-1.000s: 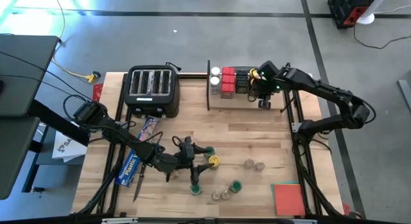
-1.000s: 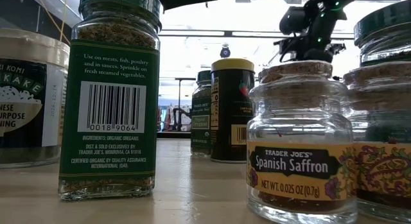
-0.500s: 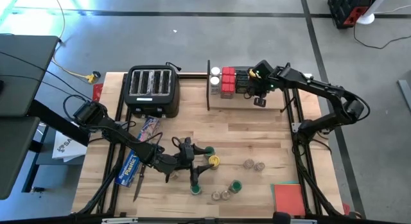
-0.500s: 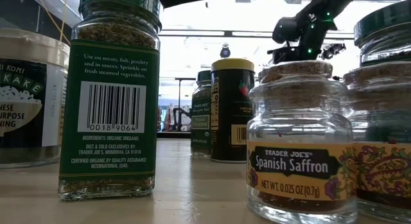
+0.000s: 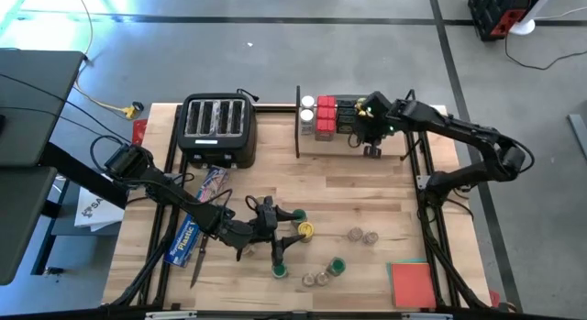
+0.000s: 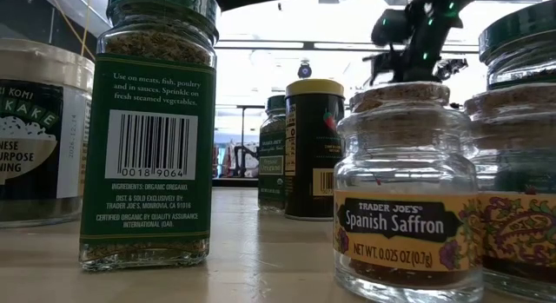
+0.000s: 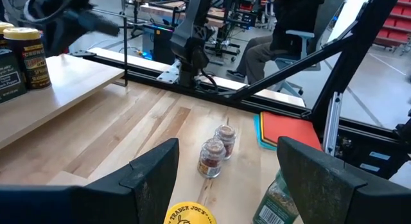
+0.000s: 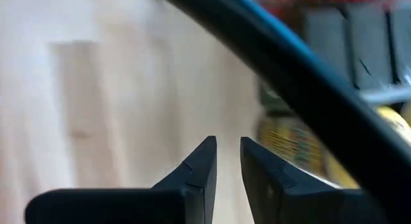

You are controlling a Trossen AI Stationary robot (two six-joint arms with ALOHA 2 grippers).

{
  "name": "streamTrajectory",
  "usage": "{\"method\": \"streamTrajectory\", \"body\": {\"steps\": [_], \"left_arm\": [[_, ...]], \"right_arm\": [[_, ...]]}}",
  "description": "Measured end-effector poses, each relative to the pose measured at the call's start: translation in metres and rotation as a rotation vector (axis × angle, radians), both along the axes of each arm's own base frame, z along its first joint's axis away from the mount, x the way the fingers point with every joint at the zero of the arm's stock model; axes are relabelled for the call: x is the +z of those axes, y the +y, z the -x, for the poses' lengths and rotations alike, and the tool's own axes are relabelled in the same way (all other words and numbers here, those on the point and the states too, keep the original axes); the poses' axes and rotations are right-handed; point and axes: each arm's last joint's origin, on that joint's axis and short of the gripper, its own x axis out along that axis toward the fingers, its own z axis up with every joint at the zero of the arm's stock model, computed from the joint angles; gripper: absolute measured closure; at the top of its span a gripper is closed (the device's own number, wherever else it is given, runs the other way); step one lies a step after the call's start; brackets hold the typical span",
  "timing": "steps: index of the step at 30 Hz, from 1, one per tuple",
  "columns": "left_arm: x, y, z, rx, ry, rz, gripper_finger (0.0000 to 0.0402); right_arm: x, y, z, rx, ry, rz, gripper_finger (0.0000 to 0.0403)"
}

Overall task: Shelf spices
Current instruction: Put the yellow seasoning bottle on the shelf aligned with the other yellow seasoning bottle

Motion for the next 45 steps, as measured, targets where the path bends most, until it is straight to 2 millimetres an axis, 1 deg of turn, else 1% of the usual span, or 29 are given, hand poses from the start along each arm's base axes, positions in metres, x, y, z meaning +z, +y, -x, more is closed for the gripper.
{"method": "streamTrajectory", "body": {"steps": [4, 7, 10, 12, 15, 17, 20, 23, 26, 29, 33, 36, 38, 41, 45], "left_arm": [[0.000, 0.000, 0.000, -0.001, 0.004, -0.011, 0.0142], [-0.001, -0.002, 0.002, 0.009, 0.013, -0.025, 0.0142], [-0.001, -0.008, 0.007, 0.029, 0.021, -0.063, 0.0142], [0.001, -0.012, 0.013, 0.061, 0.031, -0.091, 0.0142], [0.009, -0.017, 0.027, 0.120, 0.040, -0.127, 0.0142], [0.015, -0.019, 0.035, 0.155, 0.040, -0.144, 0.0142], [0.023, -0.021, 0.046, 0.193, 0.037, -0.162, 0.0142], [0.025, -0.023, 0.050, 0.209, 0.034, -0.171, 0.0142], [0.025, -0.023, 0.050, 0.208, 0.038, -0.174, 0.0142], [0.023, -0.022, 0.051, 0.210, 0.043, -0.157, 0.0142], [0.023, -0.022, 0.050, 0.212, 0.045, -0.156, 0.0142], [0.022, -0.021, 0.050, 0.214, 0.049, -0.155, 0.0142], [0.022, -0.021, 0.050, 0.214, 0.051, -0.156, 0.0142], [0.021, -0.021, 0.050, 0.216, 0.050, -0.146, 0.0142], [0.021, -0.021, 0.051, 0.216, 0.053, -0.141, 0.0142]], "right_arm": [[0.017, 0.043, -0.010, 0.085, -0.108, -0.008, 0.0342], [0.029, 0.082, -0.021, 0.181, -0.214, -0.029, 0.0341], [0.035, 0.123, -0.033, 0.304, -0.314, -0.061, 0.0341], [0.037, 0.150, -0.039, 0.408, -0.358, -0.084, 0.0341], [0.036, 0.186, -0.045, 0.573, -0.407, -0.163, 0.0341], [0.035, 0.207, -0.051, 0.615, -0.461, -0.227, 0.0341], [0.032, 0.229, -0.063, 0.619, -0.542, -0.278, 0.0340], [0.022, 0.244, -0.075, 0.672, -0.558, -0.279, 0.0331], [0.008, 0.254, -0.086, 0.736, -0.531, -0.261, 0.0305], [0.002, 0.259, -0.099, 0.794, -0.495, -0.226, 0.0264], [0.006, 0.262, -0.120, 0.832, -0.449, -0.190, 0.0200], [0.001, 0.266, -0.133, 0.871, -0.358, -0.168, 0.0155], [-0.005, 0.269, -0.142, 0.891, -0.292, -0.157, 0.0135], [-0.014, 0.274, -0.154, 0.910, -0.207, -0.151, 0.0125], [-0.019, 0.282, -0.162, 0.928, -0.133, -0.159, 0.0135]]}}
